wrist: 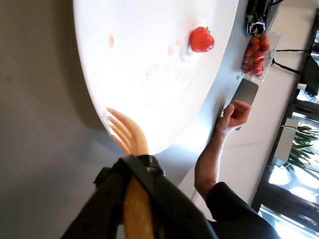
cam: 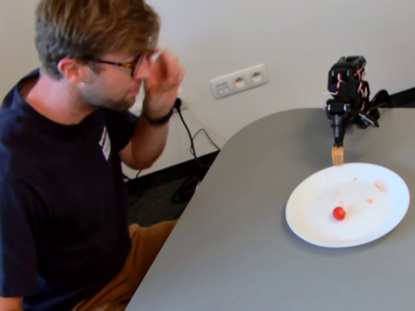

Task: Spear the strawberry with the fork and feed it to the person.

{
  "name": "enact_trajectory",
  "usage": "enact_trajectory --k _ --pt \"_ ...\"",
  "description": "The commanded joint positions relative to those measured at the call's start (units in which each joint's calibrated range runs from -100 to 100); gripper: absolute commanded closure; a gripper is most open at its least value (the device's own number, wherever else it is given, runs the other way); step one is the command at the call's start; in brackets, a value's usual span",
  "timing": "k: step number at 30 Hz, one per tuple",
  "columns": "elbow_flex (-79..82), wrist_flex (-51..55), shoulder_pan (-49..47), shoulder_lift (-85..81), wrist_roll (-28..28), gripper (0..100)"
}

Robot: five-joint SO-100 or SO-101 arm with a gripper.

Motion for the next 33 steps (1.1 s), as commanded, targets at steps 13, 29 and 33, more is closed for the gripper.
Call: enact_trajectory --k 13,29,33 --pt "-32.91 7.03 -0.02 6.1 3.25 96" --pt "-86.38 5.99 -6.96 73.45 -1.36 99" --pt "-91.16 0.42 -9.5 84.8 -1.78 99"
